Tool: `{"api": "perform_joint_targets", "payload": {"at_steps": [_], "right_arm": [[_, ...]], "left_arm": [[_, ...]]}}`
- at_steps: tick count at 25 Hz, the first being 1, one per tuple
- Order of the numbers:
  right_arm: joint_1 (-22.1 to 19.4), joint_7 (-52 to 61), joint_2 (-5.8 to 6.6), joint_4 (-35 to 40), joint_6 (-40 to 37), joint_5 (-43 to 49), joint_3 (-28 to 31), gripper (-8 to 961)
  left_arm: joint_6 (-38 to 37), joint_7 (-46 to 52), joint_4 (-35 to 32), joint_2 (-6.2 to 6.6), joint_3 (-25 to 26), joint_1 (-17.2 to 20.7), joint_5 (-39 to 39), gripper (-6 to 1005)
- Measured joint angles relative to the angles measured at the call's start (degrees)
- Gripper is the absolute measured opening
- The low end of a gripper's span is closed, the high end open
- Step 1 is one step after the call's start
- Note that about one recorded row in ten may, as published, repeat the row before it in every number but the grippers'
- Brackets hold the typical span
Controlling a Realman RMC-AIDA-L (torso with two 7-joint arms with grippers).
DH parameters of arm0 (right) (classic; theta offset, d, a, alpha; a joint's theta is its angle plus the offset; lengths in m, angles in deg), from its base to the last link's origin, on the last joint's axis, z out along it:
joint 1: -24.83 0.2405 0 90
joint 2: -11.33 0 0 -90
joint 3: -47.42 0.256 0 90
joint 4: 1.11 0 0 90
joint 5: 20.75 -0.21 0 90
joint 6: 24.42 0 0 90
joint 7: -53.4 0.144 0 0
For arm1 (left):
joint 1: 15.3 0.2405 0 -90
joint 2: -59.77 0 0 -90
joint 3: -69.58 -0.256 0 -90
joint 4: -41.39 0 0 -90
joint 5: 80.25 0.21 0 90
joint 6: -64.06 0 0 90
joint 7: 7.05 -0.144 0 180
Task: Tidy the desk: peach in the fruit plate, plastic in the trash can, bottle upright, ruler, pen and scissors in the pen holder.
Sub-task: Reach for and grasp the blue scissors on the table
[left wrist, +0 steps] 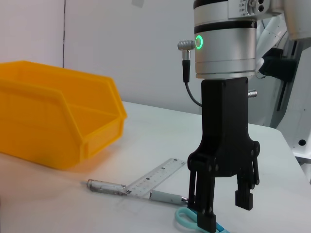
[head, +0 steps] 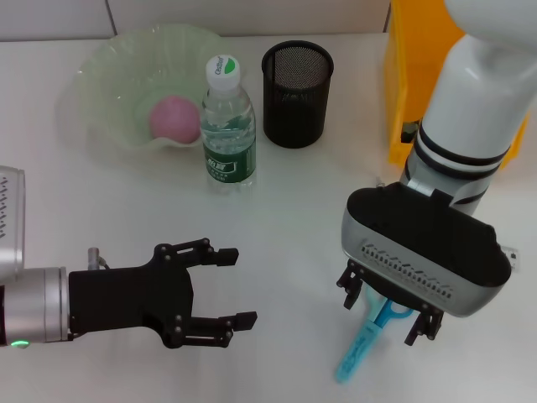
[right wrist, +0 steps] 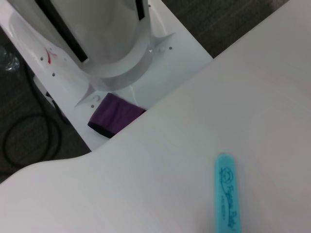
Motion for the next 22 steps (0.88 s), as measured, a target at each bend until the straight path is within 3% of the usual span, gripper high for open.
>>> {"api": "perform_joint_targets", "payload": {"at_steps": [9,22], "right_arm": [[-2.7,5.1,-0.01,2.2,5.4,0.0,-5.9,787],[-2.5,8.2,0.0,3.6,5.7,-0.1,-6.7,781]], "left_arm": [[0.0,-0.8,0.1,0.0,-0.2,0.0,0.1,859],[-0.4,-2.2,0.4,0.08,0.3,0.2,0.1,859]]}}
